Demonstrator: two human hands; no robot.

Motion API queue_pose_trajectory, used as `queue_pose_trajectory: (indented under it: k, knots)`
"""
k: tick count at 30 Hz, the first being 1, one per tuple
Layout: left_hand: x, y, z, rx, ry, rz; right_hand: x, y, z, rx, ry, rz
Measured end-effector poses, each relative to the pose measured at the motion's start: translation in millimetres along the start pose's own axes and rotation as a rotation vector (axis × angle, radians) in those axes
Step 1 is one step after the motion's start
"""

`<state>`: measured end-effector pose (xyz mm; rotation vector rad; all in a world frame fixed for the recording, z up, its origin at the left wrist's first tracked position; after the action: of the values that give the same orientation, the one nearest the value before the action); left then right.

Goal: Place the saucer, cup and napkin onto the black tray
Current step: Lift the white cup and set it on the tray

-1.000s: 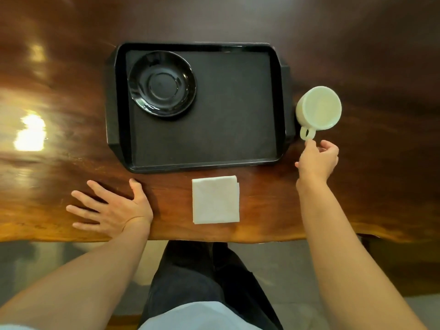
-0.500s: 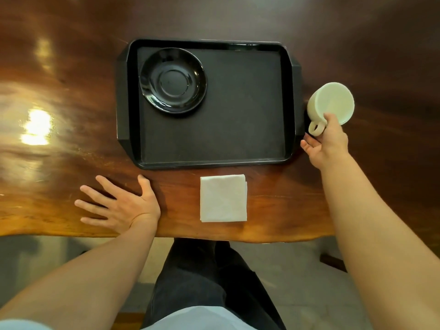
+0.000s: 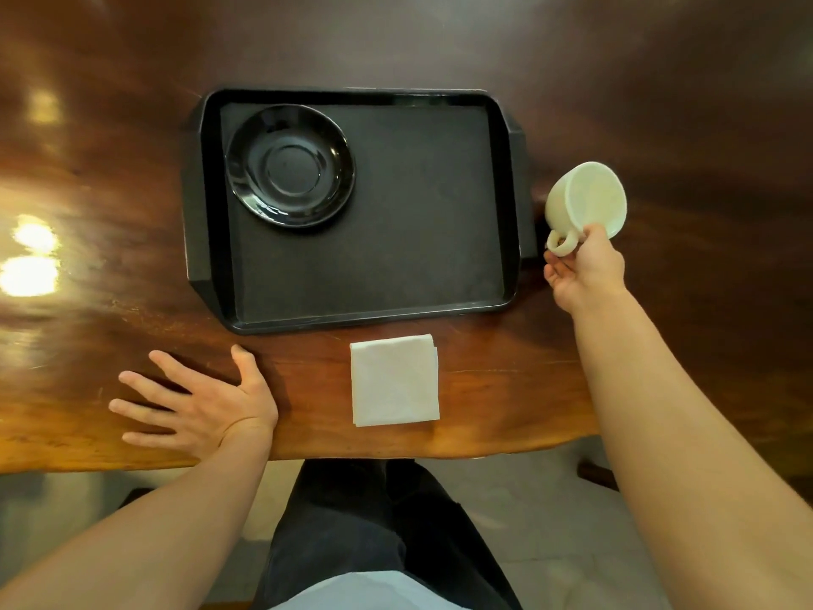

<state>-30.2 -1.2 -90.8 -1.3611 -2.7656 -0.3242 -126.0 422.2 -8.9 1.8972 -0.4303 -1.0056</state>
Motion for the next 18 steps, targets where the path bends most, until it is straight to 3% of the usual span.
queue_pose_trajectory:
  k: [18]
  knots:
    - [0.3,0.8,-0.8,0.01,0.024,0.011,-8.3,31.1,43.3,-0.049,0.12,-0.188]
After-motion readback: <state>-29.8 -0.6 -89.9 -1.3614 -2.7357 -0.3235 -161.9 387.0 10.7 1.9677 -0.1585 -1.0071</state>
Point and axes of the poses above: each hand's wrist, its own y-axis away from the middle knuckle, its own z-axis out of the palm, x = y × z, the point moved 3 cm from there along -y, towards the middle knuckle, and after that the axes turned 13 degrees about z, right-handed, at the moved point
